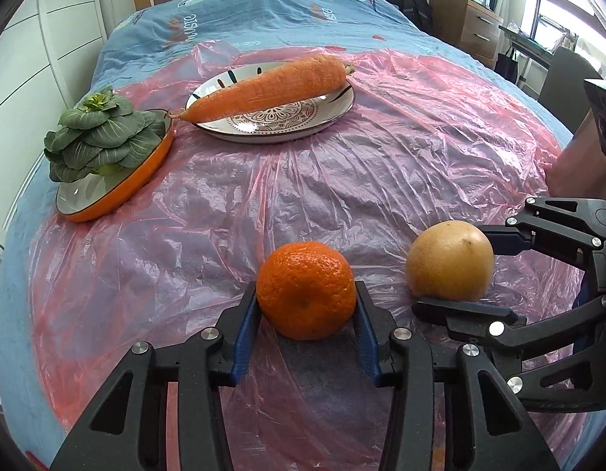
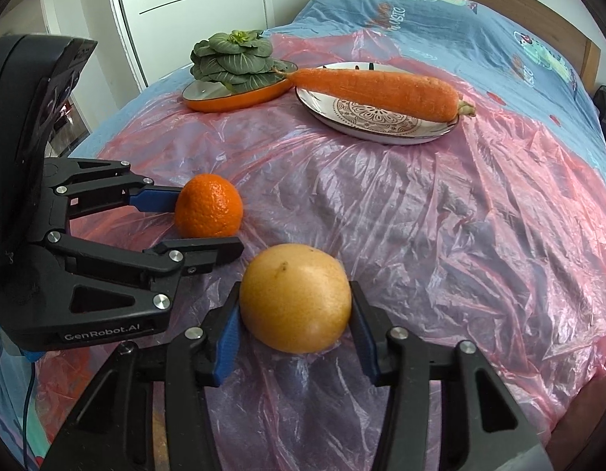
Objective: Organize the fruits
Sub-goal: 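Close the left tool on the tangerine while the right tool grasps the yellow grapefruit, then carry the tangerine and grapefruit past the kettle over the green tray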
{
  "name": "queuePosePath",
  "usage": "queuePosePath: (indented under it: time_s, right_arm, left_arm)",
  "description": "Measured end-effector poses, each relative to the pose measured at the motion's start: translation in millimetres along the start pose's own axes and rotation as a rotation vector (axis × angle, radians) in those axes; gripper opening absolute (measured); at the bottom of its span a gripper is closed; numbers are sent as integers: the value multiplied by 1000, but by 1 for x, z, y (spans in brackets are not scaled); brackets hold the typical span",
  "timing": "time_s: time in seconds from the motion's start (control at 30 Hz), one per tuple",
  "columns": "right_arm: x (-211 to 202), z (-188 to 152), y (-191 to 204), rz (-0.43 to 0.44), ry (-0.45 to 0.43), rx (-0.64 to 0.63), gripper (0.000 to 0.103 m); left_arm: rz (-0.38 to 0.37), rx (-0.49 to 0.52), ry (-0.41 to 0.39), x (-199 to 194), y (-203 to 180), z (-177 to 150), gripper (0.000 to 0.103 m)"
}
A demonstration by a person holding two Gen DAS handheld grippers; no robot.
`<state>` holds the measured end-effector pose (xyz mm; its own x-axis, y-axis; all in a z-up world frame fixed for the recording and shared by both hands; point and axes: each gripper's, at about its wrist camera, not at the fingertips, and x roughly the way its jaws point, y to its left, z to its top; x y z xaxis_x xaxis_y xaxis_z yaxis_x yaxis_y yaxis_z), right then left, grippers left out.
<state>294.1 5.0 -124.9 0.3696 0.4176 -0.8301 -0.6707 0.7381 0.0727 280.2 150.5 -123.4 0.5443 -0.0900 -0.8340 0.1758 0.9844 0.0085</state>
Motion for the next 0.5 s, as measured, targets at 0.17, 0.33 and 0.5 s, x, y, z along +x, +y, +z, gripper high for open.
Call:
queuePosePath:
  time_s: [0.17,0.33,0.5]
  right_arm:
    - [-14,-4,-1,-14,-13,20,86]
    - [-28,-14,-2,-27,-20,51,86]
    - [-42,-25,0,-39,-21,66,86]
  left_arm:
    - [8,-24,-28,-16,-2,-1,39]
    - [22,-29,-39,-31,-7,-5,39]
    - [41,-28,-46,-47,-13,-10,39]
